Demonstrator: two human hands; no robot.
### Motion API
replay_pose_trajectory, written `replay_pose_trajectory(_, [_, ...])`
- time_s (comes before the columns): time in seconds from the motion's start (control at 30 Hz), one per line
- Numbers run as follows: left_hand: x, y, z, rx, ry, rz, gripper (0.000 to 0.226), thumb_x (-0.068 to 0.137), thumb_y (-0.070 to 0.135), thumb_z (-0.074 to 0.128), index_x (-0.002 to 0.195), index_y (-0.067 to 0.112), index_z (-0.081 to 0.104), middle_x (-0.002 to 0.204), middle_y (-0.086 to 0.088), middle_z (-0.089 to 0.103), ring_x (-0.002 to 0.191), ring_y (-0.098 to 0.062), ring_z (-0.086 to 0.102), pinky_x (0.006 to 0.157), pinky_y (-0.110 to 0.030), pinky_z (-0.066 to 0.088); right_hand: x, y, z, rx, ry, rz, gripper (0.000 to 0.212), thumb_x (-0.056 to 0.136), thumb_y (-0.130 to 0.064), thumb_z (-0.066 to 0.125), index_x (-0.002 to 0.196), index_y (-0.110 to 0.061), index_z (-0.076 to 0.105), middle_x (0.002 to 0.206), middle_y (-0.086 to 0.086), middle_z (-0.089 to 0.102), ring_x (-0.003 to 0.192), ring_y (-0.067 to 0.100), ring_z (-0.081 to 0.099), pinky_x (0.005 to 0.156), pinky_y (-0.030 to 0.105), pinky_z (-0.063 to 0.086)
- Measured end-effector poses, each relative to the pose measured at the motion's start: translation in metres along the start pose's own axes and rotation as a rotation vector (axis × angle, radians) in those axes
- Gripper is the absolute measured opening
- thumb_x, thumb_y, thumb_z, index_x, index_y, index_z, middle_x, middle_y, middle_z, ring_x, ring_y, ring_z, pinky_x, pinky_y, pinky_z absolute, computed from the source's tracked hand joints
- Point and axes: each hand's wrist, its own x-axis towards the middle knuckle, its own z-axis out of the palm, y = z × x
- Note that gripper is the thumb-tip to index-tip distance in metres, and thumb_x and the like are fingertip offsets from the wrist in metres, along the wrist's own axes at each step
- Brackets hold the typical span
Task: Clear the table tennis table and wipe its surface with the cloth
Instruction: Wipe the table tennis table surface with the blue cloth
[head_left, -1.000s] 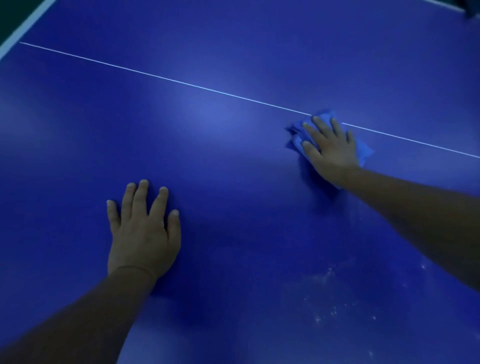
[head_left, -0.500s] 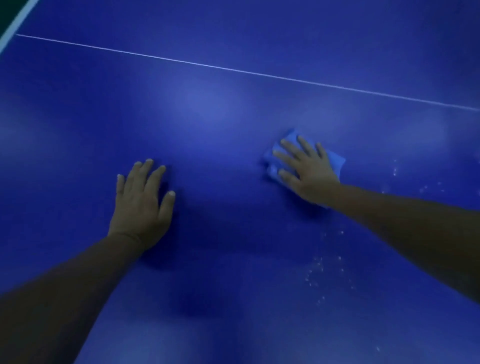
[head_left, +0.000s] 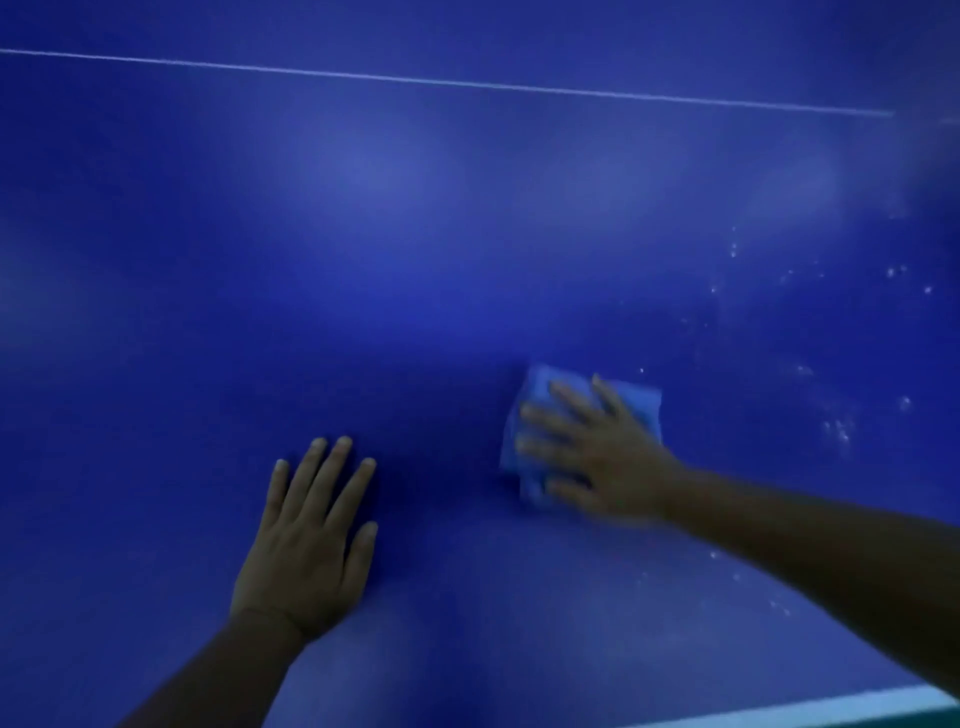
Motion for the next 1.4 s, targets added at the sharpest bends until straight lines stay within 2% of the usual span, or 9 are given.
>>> replay_pose_trajectory(0.17, [-0.001,0.000,-0.001,-0.030,-0.024,0.002,0.063,0.103,0.049,0.017,0.148,0.013,0.043,0.160,-0.011,0.029,0.151,-0.031,0.017,0.121,-0.053,0.009,0.066,0.032,-0.013,0.126,0.122,0.551,0.056,0.099,-0.057,0.027,0.151,-0.040,0.035,0.163,-0.010,0.025,0.153,0.027,0.010,0.119,0.061,0.007])
replay_pose_trajectory(0.53, [0.000,0.002,-0.004,-0.033,-0.046,-0.011,0.063,0.096,0.044,0.028,0.148,0.012,0.044,0.160,-0.014,0.029,0.151,-0.030,0.014,0.122,-0.047,-0.001,-0.134,-0.131,0.018,0.053,0.041,0.372,0.050,0.102,-0.053,0.036,0.148,-0.035,0.042,0.159,-0.001,0.035,0.150,0.035,0.023,0.113,0.064,0.022])
replay_pose_trajectory(0.77, [-0.004,0.003,-0.007,-0.026,-0.060,-0.017,0.066,0.098,0.047,0.019,0.153,0.015,0.033,0.164,-0.011,0.019,0.153,-0.027,0.003,0.123,-0.050,-0.001,-0.016,-0.133,0.013,0.161,0.228,1.249,0.055,0.098,-0.054,0.031,0.147,-0.034,0.045,0.159,-0.006,0.035,0.151,0.031,0.019,0.117,0.063,0.014])
replay_pose_trajectory(0.87, [-0.004,0.003,-0.006,-0.010,-0.059,-0.017,0.066,0.098,0.047,0.018,0.154,0.015,0.032,0.164,-0.012,0.019,0.153,-0.027,0.002,0.123,-0.052,0.001,0.005,-0.189,0.018,0.130,0.262,1.382,0.053,0.099,-0.052,0.032,0.147,-0.033,0.045,0.159,-0.004,0.035,0.150,0.033,0.022,0.117,0.061,0.016])
replay_pose_trajectory(1.0, [-0.004,0.002,-0.006,-0.030,-0.068,-0.019,0.067,0.098,0.047,0.017,0.154,0.014,0.031,0.164,-0.011,0.016,0.153,-0.027,0.001,0.123,-0.052,-0.001,-0.053,-0.244,0.027,0.155,0.205,1.381,0.050,0.102,-0.051,0.031,0.145,-0.032,0.049,0.158,-0.004,0.037,0.149,0.031,0.026,0.113,0.056,0.027])
replay_pose_trajectory(1.13, [-0.004,0.005,-0.007,-0.035,-0.069,-0.019,0.068,0.097,0.047,0.017,0.154,0.013,0.031,0.164,-0.012,0.015,0.153,-0.027,0.000,0.123,-0.052,-0.002,-0.163,-0.219,0.035,0.095,0.179,1.750,0.048,0.099,-0.040,0.036,0.132,-0.018,0.063,0.142,0.008,0.057,0.117,0.046,0.056,0.091,0.051,0.048])
replay_pose_trajectory(1.27, [-0.004,0.006,-0.008,-0.020,-0.073,-0.026,0.064,0.100,0.045,0.019,0.154,0.014,0.029,0.164,-0.012,0.015,0.153,-0.028,0.000,0.123,-0.051,-0.004,-0.250,-0.196,0.011,0.168,0.082,2.148,0.045,0.094,-0.021,0.031,0.131,-0.008,0.054,0.141,0.015,0.051,0.115,0.044,0.050,0.088,0.041,0.039])
replay_pose_trajectory(1.33, [-0.004,0.007,-0.009,-0.019,-0.077,-0.034,0.058,0.103,0.040,0.025,0.155,0.014,0.029,0.164,-0.012,0.015,0.153,-0.028,0.001,0.123,-0.053,-0.002,-0.238,-0.188,-0.005,0.063,0.282,2.006,0.046,0.090,-0.022,0.031,0.122,-0.006,0.060,0.132,0.015,0.058,0.111,0.041,0.055,0.086,0.043,0.039])
replay_pose_trajectory(1.4, [-0.003,0.008,-0.009,-0.015,-0.078,-0.037,0.057,0.103,0.038,0.031,0.155,0.014,0.029,0.164,-0.012,0.014,0.153,-0.028,0.001,0.122,-0.053,-0.002,-0.194,-0.183,-0.015,0.032,0.424,1.585,0.034,0.093,-0.016,0.041,0.116,-0.010,0.065,0.123,0.014,0.063,0.099,0.037,0.059,0.083,0.045,0.044])
